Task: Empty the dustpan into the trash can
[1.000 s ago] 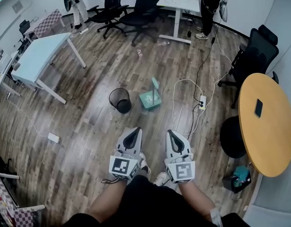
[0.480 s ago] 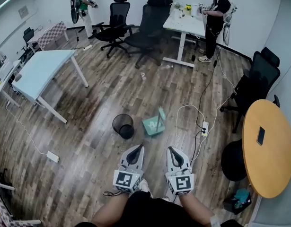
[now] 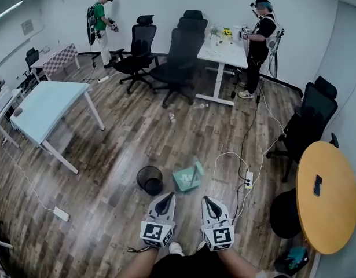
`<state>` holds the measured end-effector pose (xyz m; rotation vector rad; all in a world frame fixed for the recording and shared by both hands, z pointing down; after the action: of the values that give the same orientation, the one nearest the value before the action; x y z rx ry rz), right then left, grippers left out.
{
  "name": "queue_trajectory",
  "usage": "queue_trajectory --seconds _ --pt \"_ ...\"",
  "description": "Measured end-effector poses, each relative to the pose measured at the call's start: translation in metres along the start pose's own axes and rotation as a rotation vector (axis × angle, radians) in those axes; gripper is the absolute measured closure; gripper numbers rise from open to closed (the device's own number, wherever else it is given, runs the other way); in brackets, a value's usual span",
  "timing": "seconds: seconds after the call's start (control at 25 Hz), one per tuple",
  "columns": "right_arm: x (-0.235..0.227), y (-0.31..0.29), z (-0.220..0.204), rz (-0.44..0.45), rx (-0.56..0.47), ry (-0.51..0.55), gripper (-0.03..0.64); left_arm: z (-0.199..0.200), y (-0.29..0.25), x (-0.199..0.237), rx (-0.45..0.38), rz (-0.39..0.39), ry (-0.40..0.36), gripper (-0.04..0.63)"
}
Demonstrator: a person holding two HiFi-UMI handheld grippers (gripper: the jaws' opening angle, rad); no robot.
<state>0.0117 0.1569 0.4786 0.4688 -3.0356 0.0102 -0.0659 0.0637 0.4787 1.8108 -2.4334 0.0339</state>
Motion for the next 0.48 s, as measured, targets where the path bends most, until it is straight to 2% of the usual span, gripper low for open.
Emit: queue_trajectory --seconds 0.2,0.48 --pt "-0.010 -0.030 -0.010 0.024 0.023 0.001 0.594 -0.006 -0.024 0.019 0.016 0.014 0.013 0.583" --pt "-0.052 -0.090 -0.023 0.069 0.037 -0.013 0.594 -0.018 -0.084 0.032 0.046 0.046 0.012 0.583"
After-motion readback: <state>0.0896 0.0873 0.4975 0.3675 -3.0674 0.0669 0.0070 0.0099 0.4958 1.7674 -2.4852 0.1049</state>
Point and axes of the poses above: the fingertips, and each gripper's own axes: y backward along the fingers, x to its left, z out of its top, the point moved 1 cm from there along y, backward along the fingers, and after that the axes turned 4 degrees about -x, right-handed, at the moved point
